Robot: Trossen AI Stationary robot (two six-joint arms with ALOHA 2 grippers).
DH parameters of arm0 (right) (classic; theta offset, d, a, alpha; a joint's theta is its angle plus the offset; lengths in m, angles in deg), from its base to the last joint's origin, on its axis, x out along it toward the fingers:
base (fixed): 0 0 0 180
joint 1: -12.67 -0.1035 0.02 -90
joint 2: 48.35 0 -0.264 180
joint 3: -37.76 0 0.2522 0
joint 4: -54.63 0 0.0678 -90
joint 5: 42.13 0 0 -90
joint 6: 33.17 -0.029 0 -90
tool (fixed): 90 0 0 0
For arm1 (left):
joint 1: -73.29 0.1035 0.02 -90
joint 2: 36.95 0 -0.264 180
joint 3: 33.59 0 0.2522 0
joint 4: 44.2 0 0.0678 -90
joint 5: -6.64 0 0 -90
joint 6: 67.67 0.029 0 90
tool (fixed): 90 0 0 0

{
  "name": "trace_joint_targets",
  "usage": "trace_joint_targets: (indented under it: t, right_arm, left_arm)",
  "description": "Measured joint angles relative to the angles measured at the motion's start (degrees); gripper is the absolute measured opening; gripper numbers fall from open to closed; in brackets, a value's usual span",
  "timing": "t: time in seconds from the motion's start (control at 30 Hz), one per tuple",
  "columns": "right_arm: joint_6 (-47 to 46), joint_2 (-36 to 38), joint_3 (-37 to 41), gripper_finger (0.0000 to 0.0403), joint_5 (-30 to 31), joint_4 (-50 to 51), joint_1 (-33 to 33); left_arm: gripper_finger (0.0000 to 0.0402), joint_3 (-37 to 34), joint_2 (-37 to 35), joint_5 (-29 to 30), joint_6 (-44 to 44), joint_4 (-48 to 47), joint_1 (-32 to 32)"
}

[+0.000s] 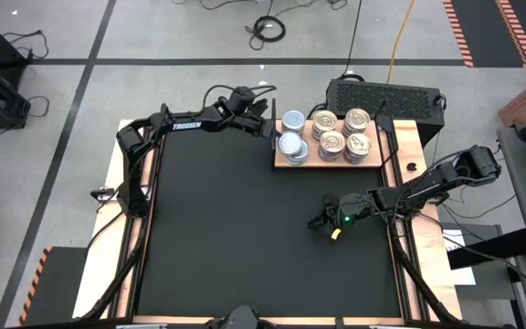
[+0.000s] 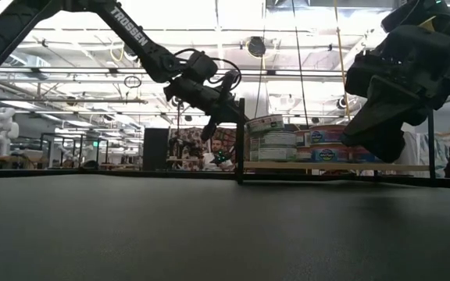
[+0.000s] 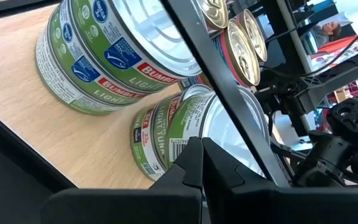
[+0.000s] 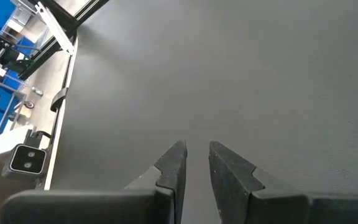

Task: Stack canned seafood by type on shelf
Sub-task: Stack the green tuna can on top of the other green tuna can on the shelf

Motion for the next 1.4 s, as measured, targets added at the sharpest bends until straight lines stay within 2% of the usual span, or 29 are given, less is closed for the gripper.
trace_joint_targets:
  t: [0.1, 0.2, 0.33, 0.5, 0.67, 0.8, 0.97, 1.3, 1.4]
  right_arm:
    - [1.69, 0.0, 0.0, 0.0063, 1.65, -0.37, 0.27]
    - [6.69, 0.0, -0.76, 0.0063, 8.67, -2.4, 2.39]
    - [13.98, 0.16, -5.45, 0.0063, 11.71, -3.9, 8.63]
    - [21.19, 0.42, -15.51, 0.0063, 12.37, 5.38, 19.17]
    - [26.68, -0.35, -25.48, 0.0063, 11.75, 16.43, 28.08]
    - [28.8, -2.34, -29.59, 0.0063, 9.14, 24.27, 32.85]
    - [31.12, -5.98, -29.83, 0.0063, 2.52, 23.3, 36.83]
    - [32.6, -9.16, -29.91, 0.0063, 2.46, 23.08, 39.01]
    - [32.68, -9.18, -29.97, 0.0063, 2.54, 23.7, 38.99]
  left_arm:
    - [0.0, 0.0, 0.0, -0.01, -0.89, 0.02, -0.02]
    - [0.0, 0.0, 0.0, -0.12, -0.89, 0.02, -0.04]
    - [0.0, 0.0, -0.04, -0.16, -0.96, 0.02, -0.04]
    - [0.0, 0.0, -0.07, -0.33, -0.99, 0.02, -0.04]
    - [0.0, 0.0, -0.11, -0.38, -1.01, 0.02, -0.04]
    - [0.0, 0.0, -0.13, -0.46, -1.01, 0.02, -0.04]
    - [0.0, 0.0, -0.13, -0.5, -1.01, 0.02, -0.04]
    - [0.0, 0.0, -0.16, -0.48, -1.05, 0.02, -0.04]
    - [0.0012, 0.0, -0.15, -0.46, -1.01, 0.02, -0.04]
